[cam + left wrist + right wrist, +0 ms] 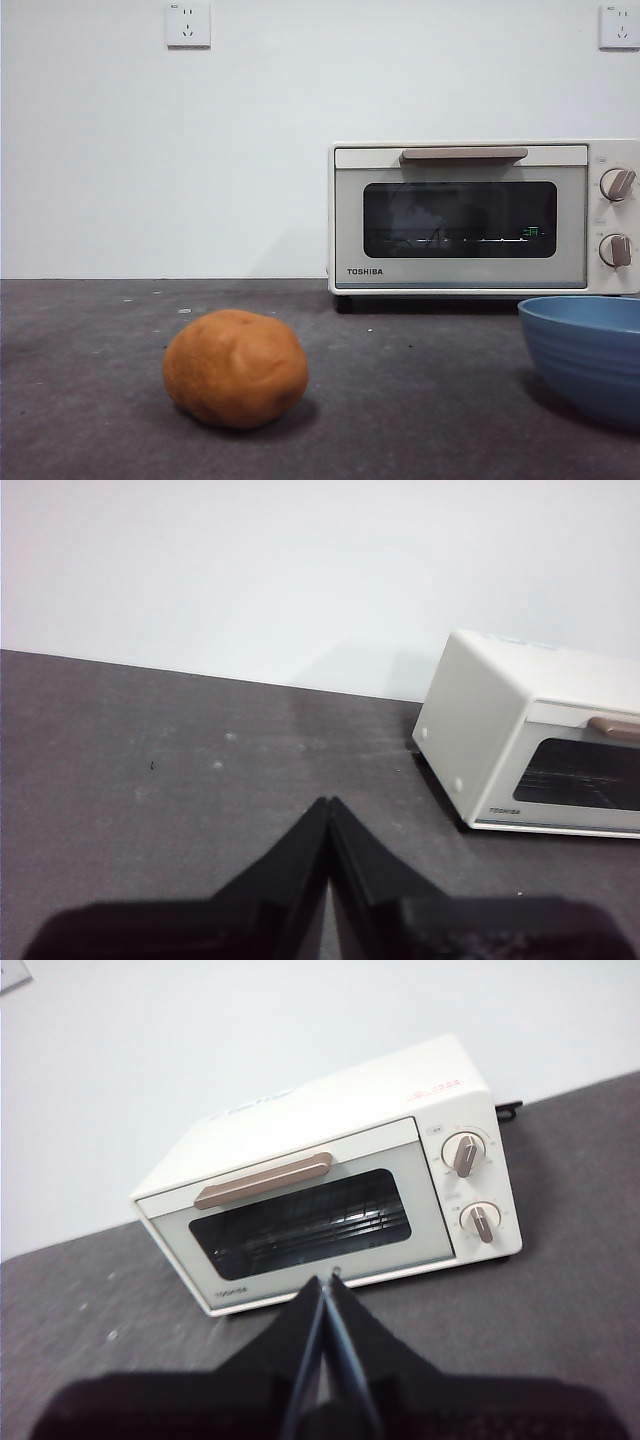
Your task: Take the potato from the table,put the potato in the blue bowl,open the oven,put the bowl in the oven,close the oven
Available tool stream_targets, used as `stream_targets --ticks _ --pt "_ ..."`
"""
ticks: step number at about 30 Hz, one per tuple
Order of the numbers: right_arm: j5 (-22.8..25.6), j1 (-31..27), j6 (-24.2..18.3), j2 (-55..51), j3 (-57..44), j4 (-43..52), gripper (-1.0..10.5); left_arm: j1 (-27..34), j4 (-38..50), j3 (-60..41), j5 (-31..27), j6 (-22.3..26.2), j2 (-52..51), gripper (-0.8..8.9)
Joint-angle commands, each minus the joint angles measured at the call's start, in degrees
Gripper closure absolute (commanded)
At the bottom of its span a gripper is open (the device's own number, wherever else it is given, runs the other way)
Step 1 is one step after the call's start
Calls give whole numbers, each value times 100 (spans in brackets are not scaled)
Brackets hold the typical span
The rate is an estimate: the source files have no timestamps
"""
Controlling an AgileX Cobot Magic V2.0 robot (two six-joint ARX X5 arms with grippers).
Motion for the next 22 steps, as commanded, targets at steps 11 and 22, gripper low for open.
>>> stream_targets --ticks 11,22 --pt "-1228 4 -66 1246 2133 -1246 949 20 -1429 1521 1134 -33 1263 818" --pt "-2667 11 -413 2688 2662 -1749 955 17 -2072 1840 2444 160 2124 819"
